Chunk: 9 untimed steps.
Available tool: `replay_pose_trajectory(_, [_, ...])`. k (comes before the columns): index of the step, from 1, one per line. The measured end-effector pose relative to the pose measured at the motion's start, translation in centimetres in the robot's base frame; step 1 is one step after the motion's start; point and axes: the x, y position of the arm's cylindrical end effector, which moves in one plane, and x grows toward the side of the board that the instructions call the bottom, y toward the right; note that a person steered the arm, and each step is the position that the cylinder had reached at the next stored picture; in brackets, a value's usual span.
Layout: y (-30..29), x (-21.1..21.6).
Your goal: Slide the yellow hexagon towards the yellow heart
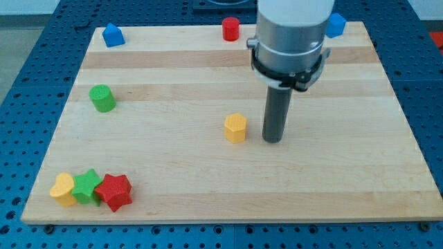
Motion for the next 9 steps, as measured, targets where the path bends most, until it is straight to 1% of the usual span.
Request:
replay_pose_trajectory(1, [-2.3,-1.5])
replay_pose_trajectory(3, [-15.2,2.3])
replay_pose_trajectory(4, [-20.8,3.1])
replay_pose_trajectory(5, [-20.7,3.1])
replay_pose_trajectory(6, [-17.3,2.2])
replay_pose_trajectory(7, [-17.6,0.8])
replay_pose_trajectory(8, [-21.1,0.6])
replay_pose_trajectory(9, [-26.5,0.6])
